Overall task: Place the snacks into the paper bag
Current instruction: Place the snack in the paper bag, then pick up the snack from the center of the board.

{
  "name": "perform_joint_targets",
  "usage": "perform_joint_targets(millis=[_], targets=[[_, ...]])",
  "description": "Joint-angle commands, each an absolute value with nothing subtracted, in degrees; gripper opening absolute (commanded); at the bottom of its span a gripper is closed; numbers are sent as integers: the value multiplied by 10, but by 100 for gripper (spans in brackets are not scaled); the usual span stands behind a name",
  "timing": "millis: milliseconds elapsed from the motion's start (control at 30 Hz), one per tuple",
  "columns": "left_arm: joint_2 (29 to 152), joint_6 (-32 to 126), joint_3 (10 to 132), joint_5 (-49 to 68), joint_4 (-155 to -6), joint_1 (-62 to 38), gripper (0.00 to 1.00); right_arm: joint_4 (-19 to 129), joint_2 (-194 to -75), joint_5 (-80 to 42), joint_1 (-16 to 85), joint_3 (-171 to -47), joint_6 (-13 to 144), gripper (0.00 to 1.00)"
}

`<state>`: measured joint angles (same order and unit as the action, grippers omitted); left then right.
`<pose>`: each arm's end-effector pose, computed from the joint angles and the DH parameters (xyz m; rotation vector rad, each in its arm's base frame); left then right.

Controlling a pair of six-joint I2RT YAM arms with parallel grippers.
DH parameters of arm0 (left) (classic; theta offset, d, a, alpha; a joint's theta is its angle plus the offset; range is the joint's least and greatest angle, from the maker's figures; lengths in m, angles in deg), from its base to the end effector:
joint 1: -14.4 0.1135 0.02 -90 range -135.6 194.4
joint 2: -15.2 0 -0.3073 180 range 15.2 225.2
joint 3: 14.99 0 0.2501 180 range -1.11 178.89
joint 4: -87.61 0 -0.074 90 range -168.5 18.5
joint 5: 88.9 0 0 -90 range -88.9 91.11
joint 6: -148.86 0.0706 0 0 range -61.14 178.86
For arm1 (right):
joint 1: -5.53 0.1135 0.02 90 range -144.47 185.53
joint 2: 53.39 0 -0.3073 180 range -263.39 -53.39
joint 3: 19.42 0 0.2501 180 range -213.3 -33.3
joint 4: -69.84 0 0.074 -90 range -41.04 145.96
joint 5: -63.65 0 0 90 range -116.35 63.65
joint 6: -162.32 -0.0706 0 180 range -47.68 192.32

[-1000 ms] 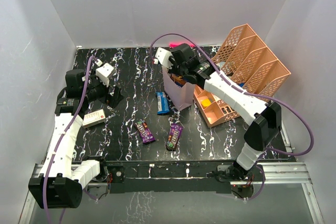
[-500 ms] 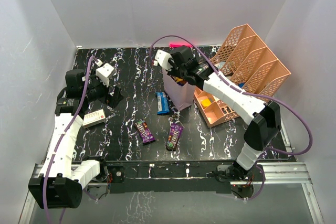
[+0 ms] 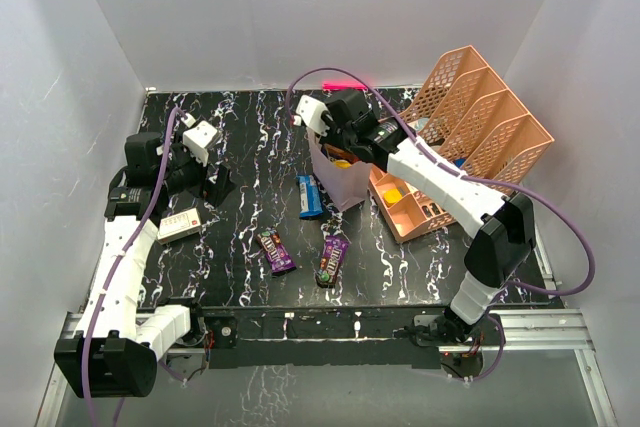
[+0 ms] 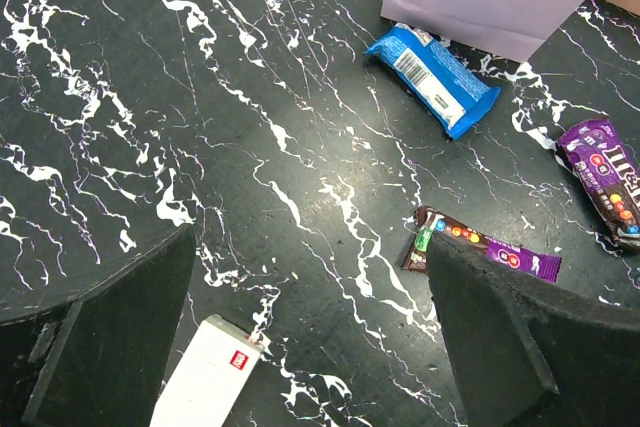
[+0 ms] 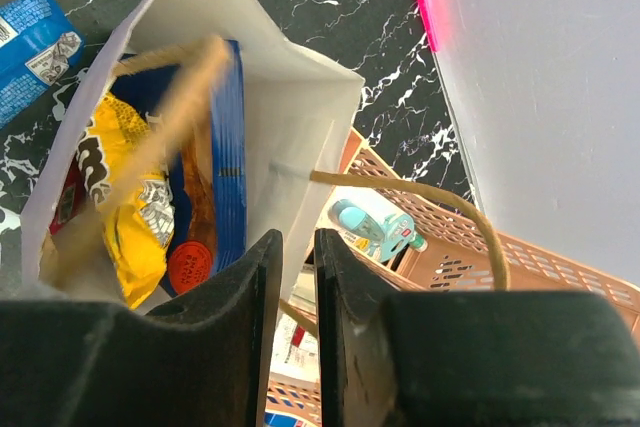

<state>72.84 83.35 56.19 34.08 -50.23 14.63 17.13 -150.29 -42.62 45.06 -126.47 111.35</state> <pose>0.2158 -0.0376 0.3678 0.7517 1.8516 -0.3191 0.3269 0.2441 0.3668 -1.3409 1.8669 -0.3235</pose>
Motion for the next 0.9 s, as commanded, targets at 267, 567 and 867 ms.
perform_joint_targets(millis=[267,567,867], targets=[[715,847,551,341,-512,145,98,198,-1460,-391,434,-1274,1077,32],[724,871,541,295,-483,145,98,196,-1402,-356,426,-1261,1050,42],[741,845,528,235,-490,145,98,195,-1334,-313,402,-1219,1028,65]])
